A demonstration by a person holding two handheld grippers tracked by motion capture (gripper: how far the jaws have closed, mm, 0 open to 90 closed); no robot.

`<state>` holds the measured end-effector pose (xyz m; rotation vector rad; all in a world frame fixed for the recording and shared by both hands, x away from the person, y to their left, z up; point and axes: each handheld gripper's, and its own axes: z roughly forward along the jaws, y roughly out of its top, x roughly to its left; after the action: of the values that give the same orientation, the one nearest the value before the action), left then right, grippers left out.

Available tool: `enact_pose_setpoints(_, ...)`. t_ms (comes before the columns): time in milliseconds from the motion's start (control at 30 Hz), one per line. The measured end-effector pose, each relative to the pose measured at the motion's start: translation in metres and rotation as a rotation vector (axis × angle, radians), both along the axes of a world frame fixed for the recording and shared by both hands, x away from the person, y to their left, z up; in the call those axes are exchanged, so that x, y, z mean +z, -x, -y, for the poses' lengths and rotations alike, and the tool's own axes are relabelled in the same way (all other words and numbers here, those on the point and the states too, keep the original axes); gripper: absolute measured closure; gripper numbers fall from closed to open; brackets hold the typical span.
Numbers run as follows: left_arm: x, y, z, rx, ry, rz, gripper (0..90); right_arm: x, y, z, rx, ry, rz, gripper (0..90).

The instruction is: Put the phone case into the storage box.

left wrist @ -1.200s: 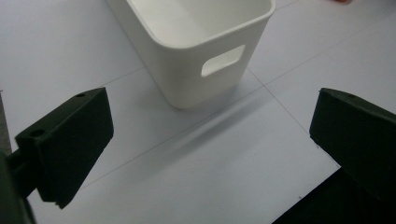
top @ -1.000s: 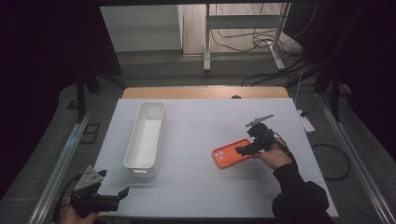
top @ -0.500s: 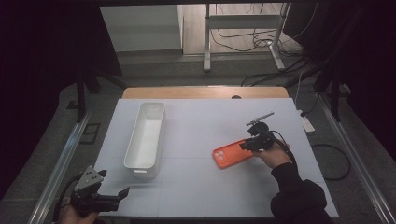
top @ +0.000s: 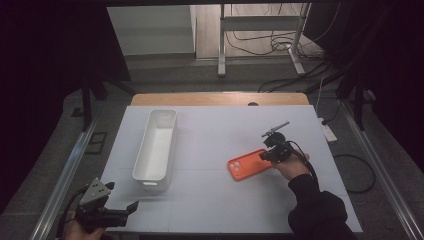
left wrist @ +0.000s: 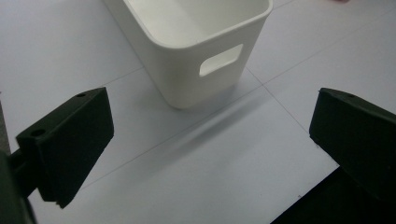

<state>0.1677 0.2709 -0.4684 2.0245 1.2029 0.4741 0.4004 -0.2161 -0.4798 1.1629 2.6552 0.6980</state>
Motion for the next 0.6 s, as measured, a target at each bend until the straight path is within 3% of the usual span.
enact_pose_setpoints(600, 0.0, 0.0, 0.001, -0.007, -0.007, -0.003, 0.7, -0.016, 0.0, 0.006, -0.014, 0.048, -0.044, 89.0)
